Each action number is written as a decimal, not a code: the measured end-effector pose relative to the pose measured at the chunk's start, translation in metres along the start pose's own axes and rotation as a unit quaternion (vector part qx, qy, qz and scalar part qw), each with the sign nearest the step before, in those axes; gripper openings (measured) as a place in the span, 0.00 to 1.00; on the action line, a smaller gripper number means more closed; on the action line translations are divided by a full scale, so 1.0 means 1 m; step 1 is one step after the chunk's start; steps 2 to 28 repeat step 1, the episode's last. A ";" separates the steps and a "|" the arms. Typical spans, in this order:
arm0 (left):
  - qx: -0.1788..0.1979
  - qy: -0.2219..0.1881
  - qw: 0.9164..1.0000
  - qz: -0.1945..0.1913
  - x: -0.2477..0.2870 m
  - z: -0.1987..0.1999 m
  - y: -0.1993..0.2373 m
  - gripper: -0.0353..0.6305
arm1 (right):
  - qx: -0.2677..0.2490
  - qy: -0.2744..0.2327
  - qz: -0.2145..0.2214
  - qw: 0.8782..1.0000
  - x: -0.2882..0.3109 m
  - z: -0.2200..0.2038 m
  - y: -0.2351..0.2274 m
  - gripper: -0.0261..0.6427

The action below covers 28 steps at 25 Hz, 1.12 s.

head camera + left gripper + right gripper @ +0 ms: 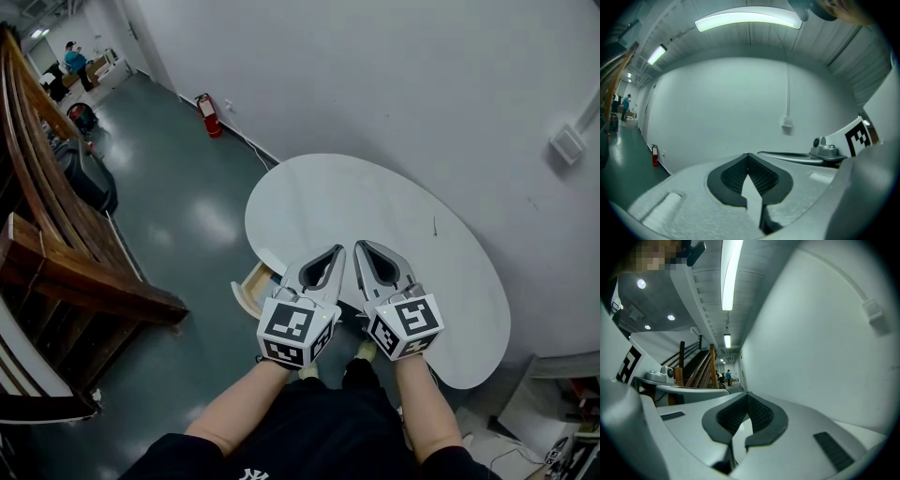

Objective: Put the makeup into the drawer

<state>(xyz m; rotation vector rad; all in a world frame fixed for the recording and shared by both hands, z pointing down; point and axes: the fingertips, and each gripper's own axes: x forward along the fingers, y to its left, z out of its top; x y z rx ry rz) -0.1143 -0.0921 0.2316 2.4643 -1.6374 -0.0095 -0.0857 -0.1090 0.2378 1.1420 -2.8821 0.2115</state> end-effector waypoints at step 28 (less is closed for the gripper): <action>-0.001 0.001 1.000 0.000 0.000 -0.001 0.000 0.07 | 0.000 0.000 -0.001 1.000 0.000 -0.001 0.000 0.06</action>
